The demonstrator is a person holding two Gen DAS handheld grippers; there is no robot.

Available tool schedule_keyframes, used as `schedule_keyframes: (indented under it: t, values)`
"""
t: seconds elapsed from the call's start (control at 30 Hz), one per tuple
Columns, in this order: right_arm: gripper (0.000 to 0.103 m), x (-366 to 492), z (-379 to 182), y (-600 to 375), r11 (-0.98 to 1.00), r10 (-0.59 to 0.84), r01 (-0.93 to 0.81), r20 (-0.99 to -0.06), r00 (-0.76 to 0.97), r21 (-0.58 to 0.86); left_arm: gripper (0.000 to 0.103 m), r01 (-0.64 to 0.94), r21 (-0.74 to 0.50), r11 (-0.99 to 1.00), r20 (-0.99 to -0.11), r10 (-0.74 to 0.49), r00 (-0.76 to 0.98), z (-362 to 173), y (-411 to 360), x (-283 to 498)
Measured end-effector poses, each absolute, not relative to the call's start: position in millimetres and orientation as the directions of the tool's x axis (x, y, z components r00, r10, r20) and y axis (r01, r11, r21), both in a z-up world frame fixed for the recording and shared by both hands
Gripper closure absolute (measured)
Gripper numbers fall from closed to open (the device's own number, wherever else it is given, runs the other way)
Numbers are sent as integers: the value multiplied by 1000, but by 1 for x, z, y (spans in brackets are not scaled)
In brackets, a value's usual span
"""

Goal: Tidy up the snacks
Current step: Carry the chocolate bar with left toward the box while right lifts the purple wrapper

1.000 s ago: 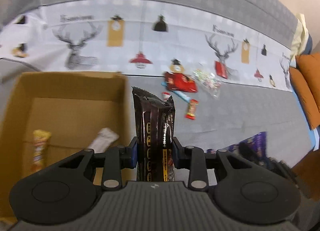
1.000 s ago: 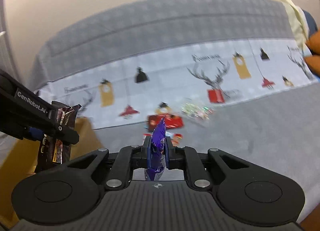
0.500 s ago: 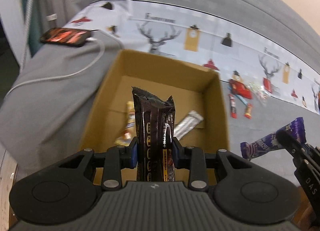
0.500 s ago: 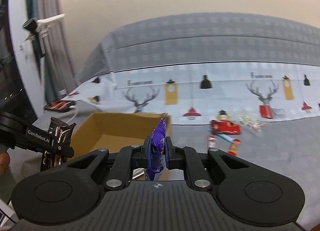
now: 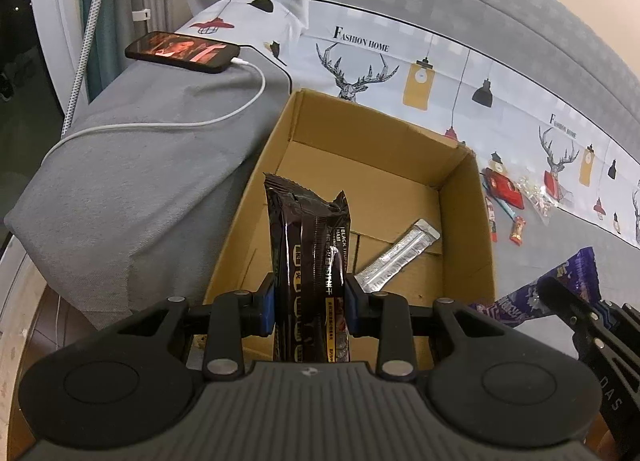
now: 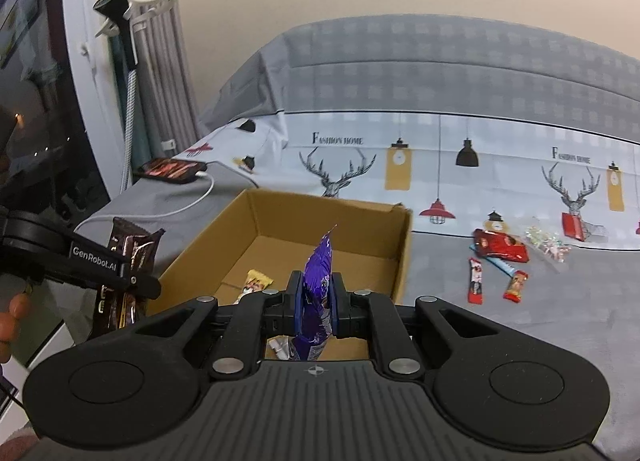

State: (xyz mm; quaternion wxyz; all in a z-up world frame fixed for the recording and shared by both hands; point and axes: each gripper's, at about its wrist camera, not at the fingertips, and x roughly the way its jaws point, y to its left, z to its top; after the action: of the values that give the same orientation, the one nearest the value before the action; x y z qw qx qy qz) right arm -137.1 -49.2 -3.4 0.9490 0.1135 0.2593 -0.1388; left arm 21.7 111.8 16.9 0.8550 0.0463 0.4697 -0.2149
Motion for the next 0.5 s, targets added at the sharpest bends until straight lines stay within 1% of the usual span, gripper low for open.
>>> schedule_keyframes:
  t: [0.5]
  values:
    - [89,-108,-18,-41,945,-166,295,-570,805,141,67,411,-86,908,-846,-284,451,-1,107,45]
